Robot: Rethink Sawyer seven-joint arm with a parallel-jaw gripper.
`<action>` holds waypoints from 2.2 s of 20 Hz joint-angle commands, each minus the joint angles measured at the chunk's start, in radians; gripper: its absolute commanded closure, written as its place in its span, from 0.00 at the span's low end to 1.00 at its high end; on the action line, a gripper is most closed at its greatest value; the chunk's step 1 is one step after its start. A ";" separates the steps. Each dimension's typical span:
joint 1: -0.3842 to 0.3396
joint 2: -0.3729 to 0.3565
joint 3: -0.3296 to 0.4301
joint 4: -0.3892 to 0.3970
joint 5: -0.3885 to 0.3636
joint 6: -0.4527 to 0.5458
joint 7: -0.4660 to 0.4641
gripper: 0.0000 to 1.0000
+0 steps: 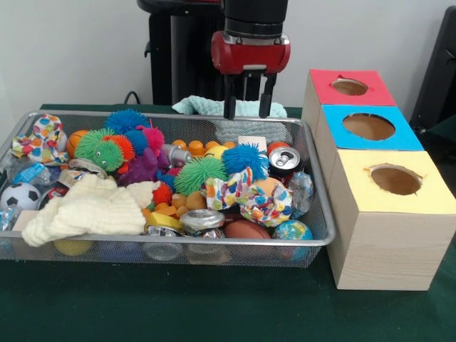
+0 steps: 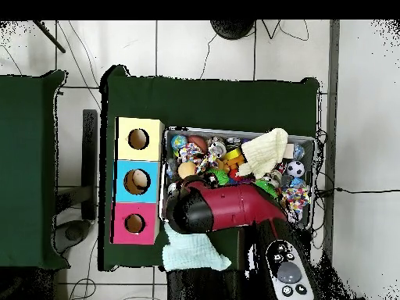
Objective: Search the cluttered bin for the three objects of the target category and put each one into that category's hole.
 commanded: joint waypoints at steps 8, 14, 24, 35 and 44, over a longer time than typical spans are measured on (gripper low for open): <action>0.035 0.007 -0.034 0.056 -0.011 -0.065 0.138 0.00; 0.062 -0.001 -0.031 0.021 0.014 0.001 0.125 0.00; 0.082 0.017 -0.046 0.021 0.023 -0.007 0.133 0.00; 0.065 -0.005 -0.044 0.065 0.018 -0.017 0.115 0.00; 0.069 0.023 -0.038 0.019 0.028 0.010 0.108 0.00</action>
